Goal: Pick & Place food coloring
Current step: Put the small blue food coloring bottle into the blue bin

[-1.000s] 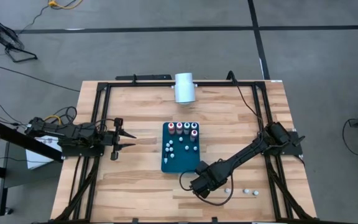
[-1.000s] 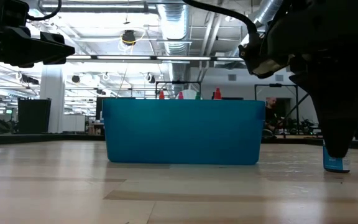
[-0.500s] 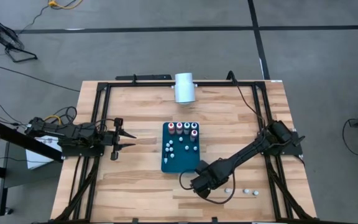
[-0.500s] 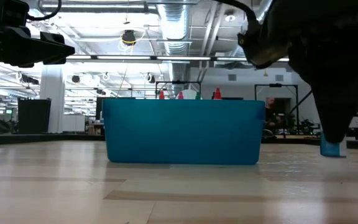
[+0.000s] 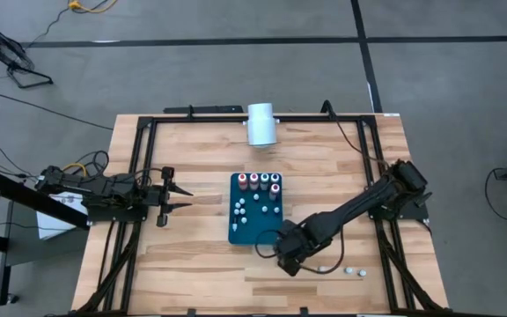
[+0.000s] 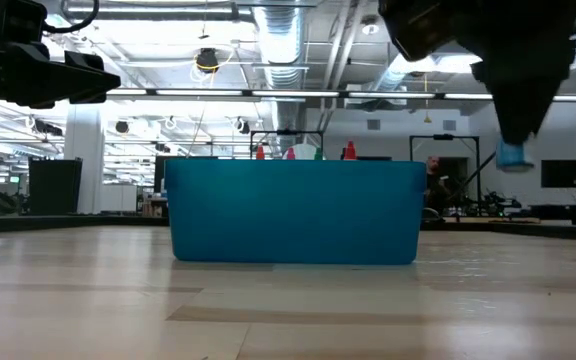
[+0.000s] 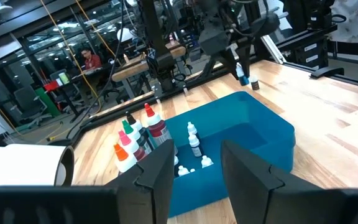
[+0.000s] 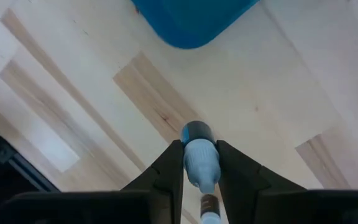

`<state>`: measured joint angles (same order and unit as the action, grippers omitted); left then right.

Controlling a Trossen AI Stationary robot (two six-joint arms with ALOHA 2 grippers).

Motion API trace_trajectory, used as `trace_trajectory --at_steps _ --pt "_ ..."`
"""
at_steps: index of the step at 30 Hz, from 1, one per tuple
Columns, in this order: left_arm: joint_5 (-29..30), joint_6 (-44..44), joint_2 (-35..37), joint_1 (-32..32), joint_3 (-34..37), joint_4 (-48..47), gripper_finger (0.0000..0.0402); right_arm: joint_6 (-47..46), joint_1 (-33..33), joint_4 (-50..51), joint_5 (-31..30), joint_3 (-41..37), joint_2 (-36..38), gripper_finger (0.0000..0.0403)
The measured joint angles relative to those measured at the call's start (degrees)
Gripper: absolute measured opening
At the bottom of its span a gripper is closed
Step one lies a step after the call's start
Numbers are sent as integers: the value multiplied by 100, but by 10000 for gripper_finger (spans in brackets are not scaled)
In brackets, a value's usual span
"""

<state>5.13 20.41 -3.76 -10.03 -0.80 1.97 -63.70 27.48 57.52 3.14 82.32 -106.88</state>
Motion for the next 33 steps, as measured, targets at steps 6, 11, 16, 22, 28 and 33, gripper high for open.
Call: trace_trajectory --at_steps 6,11,16,22,28,33 --pt "0 -1 0 0 0 0 123 206 -125 366 -11 256 170 72" --pt "0 0 0 0 0 -1 123 429 -209 883 -186 785 173 72" --pt "0 1 0 -1 0 0 123 677 -287 1268 -348 1255 173 72" --pt "0 -2 1 0 0 -1 123 888 -388 1453 -348 1541 173 72" --pt "0 -6 1 1 0 -1 123 1030 -513 1455 -345 1724 173 72" --pt "0 -4 0 0 0 -1 123 1169 -560 1450 -345 1814 167 72"
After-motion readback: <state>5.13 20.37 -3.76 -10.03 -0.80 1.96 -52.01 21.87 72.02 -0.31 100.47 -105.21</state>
